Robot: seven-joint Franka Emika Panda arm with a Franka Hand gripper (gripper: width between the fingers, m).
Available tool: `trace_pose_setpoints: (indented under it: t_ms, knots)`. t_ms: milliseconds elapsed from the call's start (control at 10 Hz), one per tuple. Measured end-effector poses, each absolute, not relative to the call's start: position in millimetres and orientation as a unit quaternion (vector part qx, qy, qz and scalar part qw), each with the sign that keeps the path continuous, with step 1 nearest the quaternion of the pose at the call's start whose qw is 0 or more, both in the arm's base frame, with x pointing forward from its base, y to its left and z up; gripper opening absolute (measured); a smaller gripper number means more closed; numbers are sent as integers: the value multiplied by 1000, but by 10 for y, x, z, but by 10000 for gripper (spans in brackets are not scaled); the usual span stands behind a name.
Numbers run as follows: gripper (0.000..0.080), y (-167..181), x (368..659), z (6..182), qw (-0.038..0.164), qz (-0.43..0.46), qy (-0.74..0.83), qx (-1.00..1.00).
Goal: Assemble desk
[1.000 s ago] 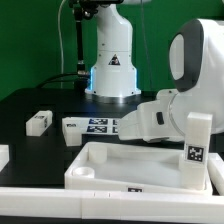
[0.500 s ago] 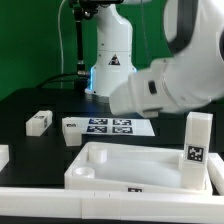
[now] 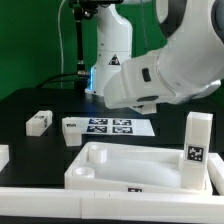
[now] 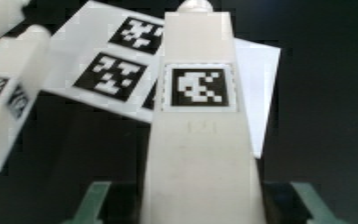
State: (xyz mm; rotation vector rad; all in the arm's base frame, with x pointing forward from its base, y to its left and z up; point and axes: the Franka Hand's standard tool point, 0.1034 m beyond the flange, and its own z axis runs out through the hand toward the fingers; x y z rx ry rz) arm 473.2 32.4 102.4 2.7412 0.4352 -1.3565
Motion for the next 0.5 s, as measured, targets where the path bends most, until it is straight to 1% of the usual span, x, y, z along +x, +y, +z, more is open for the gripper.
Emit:
trace_pose_setpoints:
  t_ms: [100, 200, 300, 500]
  knots:
    - [294, 248, 4813, 1195, 11, -419, 124, 899]
    - [294, 178, 4935, 1277, -17, -390, 96, 916]
    - [294, 113, 5031, 1298, -25, -362, 81, 928]
    - [294, 100, 5094, 1284, -22, -303, 83, 949]
